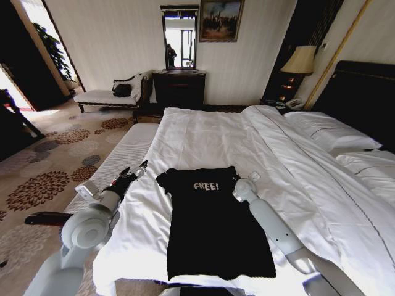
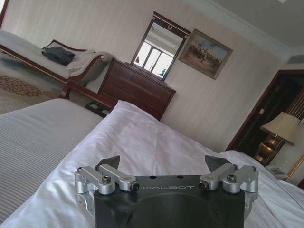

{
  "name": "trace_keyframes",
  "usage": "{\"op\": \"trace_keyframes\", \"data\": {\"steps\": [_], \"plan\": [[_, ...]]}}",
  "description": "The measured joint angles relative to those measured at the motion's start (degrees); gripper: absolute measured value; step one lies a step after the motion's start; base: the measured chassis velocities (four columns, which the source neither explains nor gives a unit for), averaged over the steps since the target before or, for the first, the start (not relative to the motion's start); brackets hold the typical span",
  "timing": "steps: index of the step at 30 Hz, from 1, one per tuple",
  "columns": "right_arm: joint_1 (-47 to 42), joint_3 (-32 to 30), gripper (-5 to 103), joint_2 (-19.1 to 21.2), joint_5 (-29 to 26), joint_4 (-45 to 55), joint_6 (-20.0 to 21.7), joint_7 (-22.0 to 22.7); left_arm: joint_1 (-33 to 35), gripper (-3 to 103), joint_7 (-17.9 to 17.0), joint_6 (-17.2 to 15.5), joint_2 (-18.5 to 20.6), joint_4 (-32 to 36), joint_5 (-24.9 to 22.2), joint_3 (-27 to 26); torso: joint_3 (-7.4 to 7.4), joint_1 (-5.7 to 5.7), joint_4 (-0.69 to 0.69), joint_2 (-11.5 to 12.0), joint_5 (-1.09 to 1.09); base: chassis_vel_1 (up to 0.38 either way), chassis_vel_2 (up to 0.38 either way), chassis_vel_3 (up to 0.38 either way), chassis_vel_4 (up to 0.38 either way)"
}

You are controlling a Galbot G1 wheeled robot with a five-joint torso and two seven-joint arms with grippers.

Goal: Fold the clothes on the bed.

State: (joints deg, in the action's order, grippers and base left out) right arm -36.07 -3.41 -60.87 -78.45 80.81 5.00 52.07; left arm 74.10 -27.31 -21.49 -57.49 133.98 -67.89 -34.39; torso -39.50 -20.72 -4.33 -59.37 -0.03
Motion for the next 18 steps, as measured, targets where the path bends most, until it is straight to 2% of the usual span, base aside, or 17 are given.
{"op": "trace_keyframes", "data": {"steps": [7,18], "plan": [[2.83,0.76,0,1.45,0.2,-4.53,0.43,-1.92,0.53,100,0.06,0.0,-1.92,1.18,-0.31,0.27,0.0,0.0,-0.02,0.0,0.0,0.0,0.0,0.0,0.0],[6.98,-1.1,0,-0.08,2.21,-12.43,-0.73,-4.82,2.91,100,0.26,0.0,-3.73,1.92,2.04,1.35,0.0,0.0,0.0,0.0,0.0,0.0,0.0,0.0,0.0]]}}
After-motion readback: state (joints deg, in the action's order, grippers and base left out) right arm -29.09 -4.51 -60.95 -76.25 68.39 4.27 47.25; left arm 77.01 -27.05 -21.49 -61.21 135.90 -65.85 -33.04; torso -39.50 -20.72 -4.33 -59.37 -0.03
